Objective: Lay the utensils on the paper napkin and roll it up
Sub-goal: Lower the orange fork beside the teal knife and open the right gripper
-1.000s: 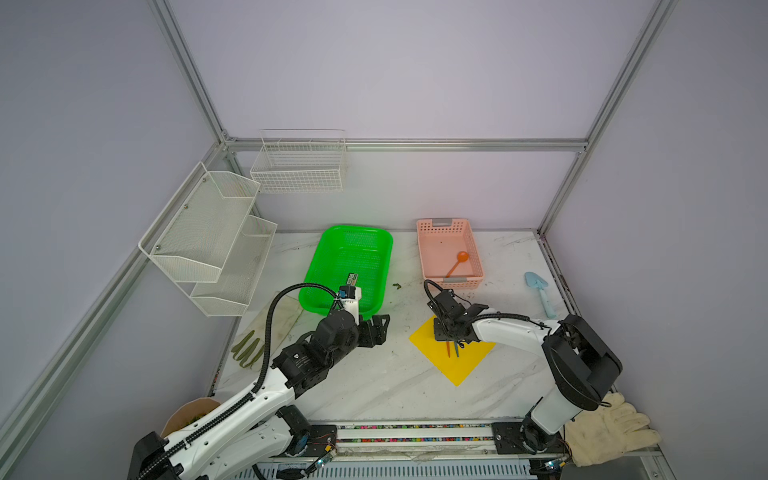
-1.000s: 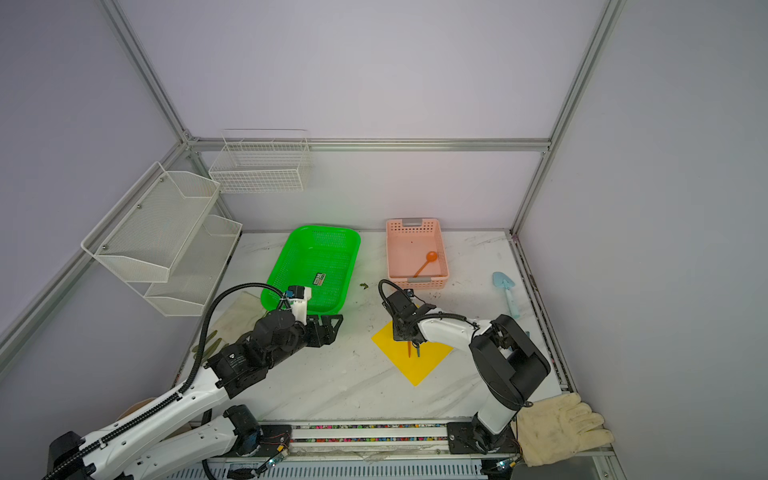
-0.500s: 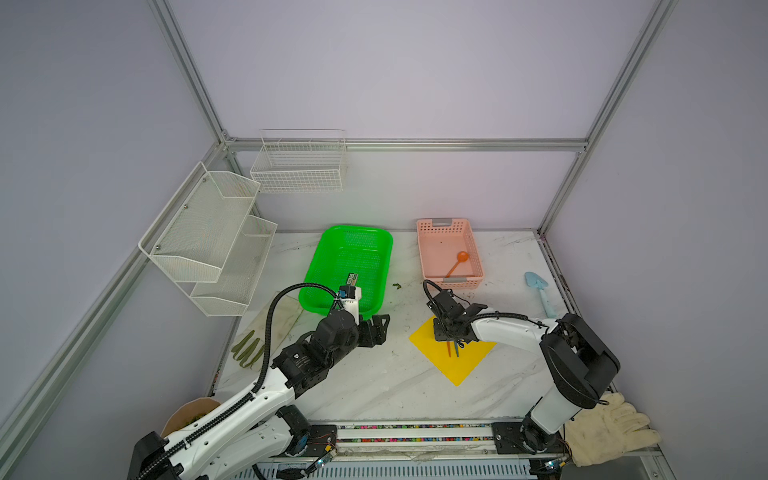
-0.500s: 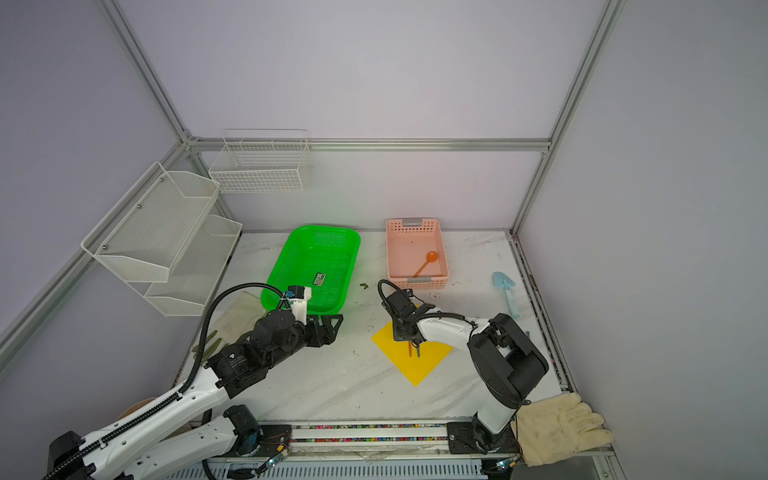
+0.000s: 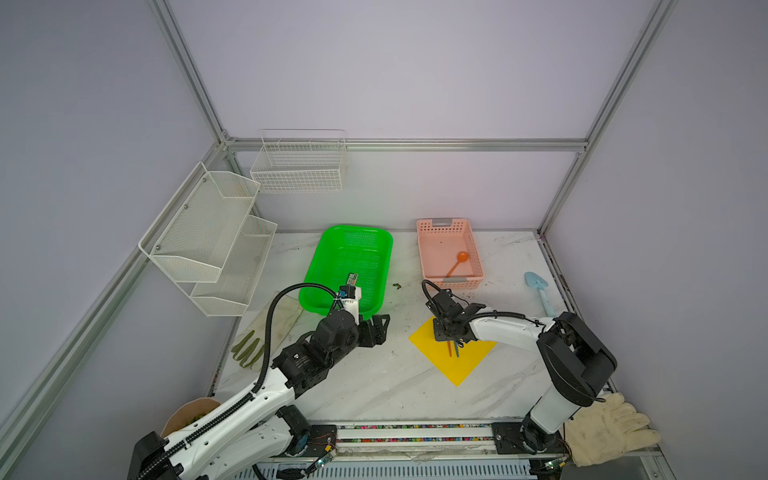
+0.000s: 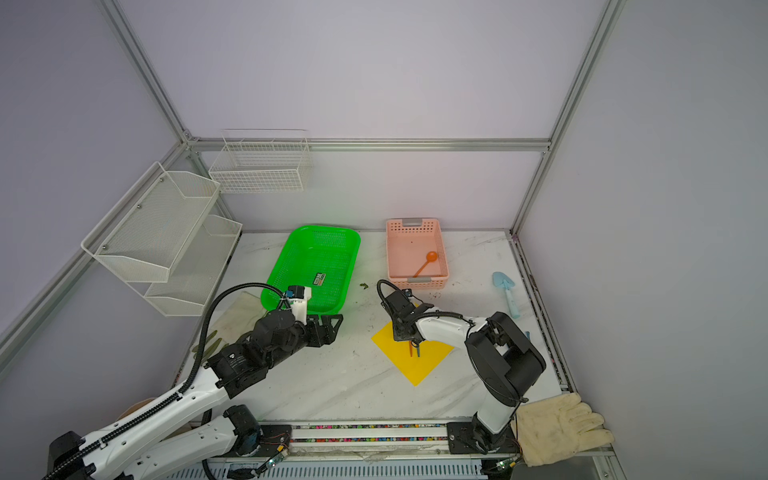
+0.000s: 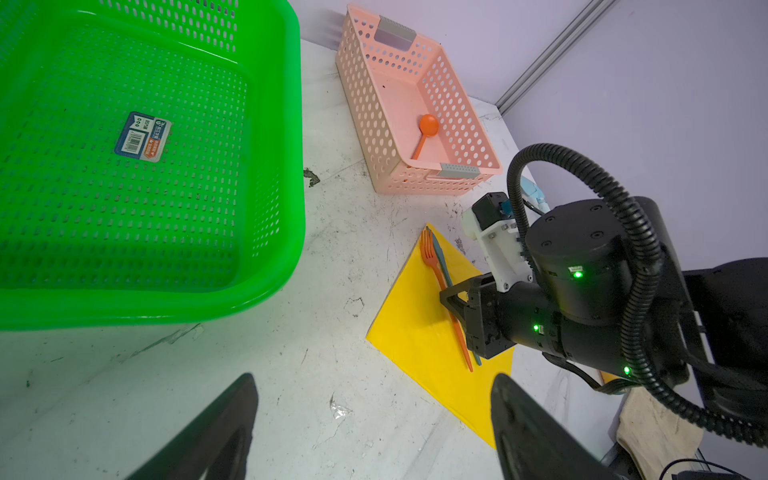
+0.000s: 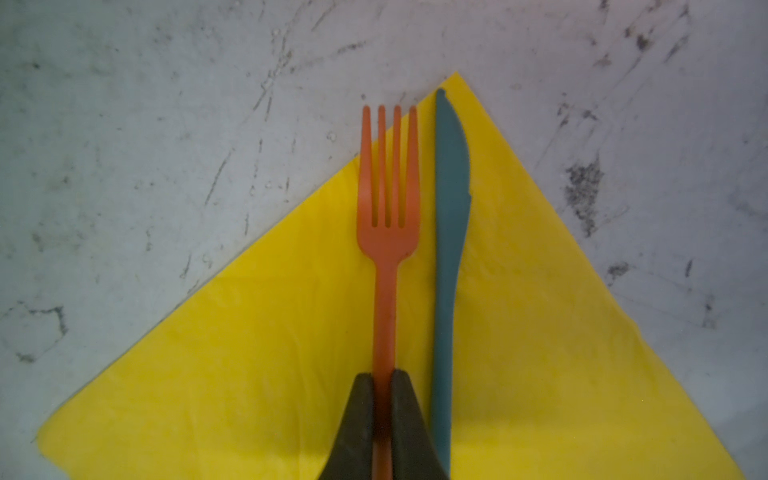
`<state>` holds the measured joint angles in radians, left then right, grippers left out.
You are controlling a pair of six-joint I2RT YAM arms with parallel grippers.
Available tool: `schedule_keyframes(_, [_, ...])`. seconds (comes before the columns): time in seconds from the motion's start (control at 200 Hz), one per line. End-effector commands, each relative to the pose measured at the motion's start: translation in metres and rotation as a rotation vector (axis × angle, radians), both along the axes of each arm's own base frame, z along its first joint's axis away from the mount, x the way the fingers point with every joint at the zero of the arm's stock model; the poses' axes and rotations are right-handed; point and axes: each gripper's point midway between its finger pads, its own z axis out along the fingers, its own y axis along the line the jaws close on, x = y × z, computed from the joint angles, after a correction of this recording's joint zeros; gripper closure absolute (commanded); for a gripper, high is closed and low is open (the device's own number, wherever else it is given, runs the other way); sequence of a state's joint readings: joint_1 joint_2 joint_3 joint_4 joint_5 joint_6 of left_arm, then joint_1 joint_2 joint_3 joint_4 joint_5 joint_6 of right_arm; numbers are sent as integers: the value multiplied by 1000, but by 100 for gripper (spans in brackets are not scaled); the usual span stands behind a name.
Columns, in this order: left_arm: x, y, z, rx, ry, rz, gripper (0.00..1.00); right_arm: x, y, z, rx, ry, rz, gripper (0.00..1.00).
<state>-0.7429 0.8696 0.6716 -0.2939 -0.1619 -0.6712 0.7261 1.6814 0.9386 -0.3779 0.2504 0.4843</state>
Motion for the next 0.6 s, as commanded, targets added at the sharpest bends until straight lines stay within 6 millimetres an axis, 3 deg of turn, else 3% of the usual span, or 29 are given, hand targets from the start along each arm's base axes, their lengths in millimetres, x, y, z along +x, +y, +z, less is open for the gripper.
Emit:
schedule_keyframes(0.0, [1, -1, -3, -2, -15, 5, 14, 2, -1, 3, -27, -10, 1, 91])
schedule_keyframes(0.26, [2, -1, -1, 0, -21, 3, 14, 0, -3, 3, -33, -5, 3, 75])
schedule_keyframes(0.415, [2, -1, -1, 3, -21, 4, 14, -1, -3, 8, -28, -7, 11, 71])
schedule_keyframes(0.515, [2, 0, 1, 1, -24, 5, 14, -1, 0, 21, -8, -19, 15, 71])
schedule_keyframes(0.595, [1, 1, 2, 2, -26, 6, 14, 1, 2, 45, 19, -53, 16, 69])
